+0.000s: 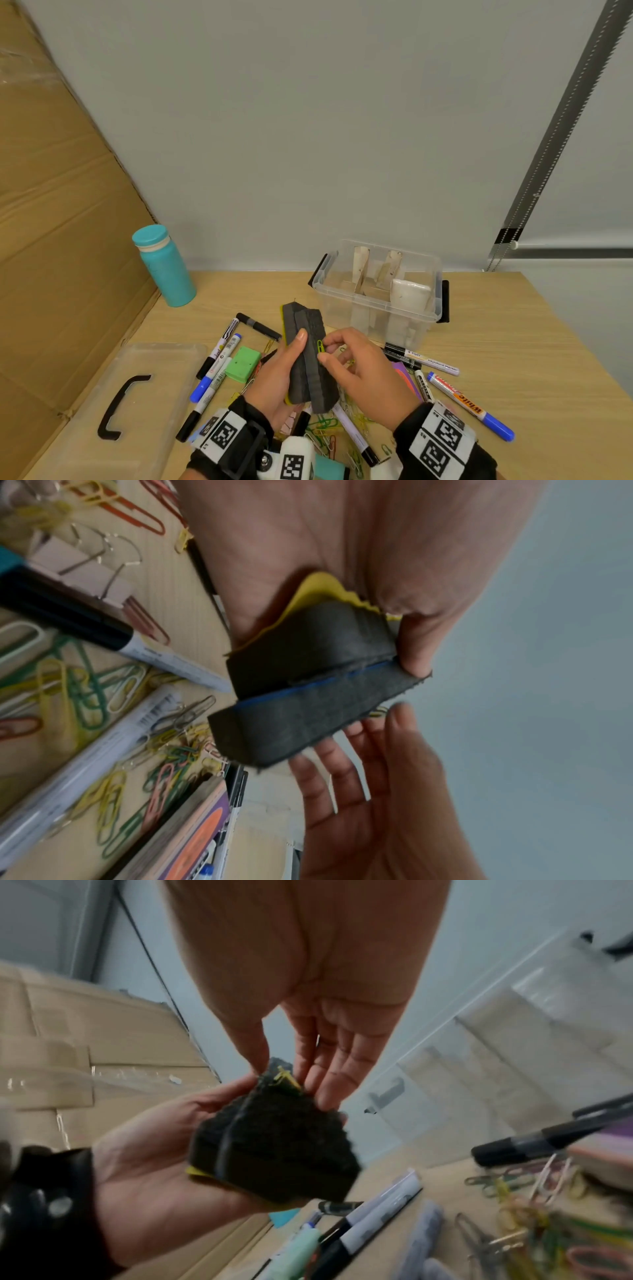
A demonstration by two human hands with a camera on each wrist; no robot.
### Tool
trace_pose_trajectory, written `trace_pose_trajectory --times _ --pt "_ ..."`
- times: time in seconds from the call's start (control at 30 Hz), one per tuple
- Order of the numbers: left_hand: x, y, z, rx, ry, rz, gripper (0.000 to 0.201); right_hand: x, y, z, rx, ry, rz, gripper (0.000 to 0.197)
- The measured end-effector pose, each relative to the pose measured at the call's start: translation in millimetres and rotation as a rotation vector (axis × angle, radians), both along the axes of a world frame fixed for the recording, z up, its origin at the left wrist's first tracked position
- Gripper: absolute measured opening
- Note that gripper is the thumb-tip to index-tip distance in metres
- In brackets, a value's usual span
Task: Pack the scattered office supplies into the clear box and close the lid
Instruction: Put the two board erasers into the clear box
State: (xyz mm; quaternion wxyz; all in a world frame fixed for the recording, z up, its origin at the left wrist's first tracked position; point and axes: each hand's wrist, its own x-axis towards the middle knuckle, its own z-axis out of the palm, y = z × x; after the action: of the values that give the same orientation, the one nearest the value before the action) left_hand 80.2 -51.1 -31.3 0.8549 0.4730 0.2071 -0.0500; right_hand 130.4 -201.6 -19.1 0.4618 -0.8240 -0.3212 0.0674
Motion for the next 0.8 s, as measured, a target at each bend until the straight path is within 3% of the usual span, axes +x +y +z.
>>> trace_pose_trajectory --times 0.23,0.4,0.53,0.63,0.8 --pt "-0.6 -1.6 -1.0 -0.013 -0.014 -0.03 0.052 2.1 4.5 6.9 0.113 0.189 0.041 0.002" --pt "-4.9 0.1 -3.7 0.031 -0.018 -0.028 0.06 5.8 -1.0 2.8 0.101 0.234 0.037 0.008" --pt "-6.5 8.0 -1.9 0.017 -0.028 0.011 0.059 9.8 -14.9 -14.9 -0.14 0.022 0.061 0.016" --pt "-8.7 15.7 -0.7 0.04 -0.039 0.048 0.061 11.5 -30.1 -30.9 -0.412 -0.014 0.166 0.023" --pt "-14.2 23.7 -6.3 0.067 -0.011 0.055 0.068 31.3 -57.6 -32.2 -0.434 -0.077 -0.124 0.007"
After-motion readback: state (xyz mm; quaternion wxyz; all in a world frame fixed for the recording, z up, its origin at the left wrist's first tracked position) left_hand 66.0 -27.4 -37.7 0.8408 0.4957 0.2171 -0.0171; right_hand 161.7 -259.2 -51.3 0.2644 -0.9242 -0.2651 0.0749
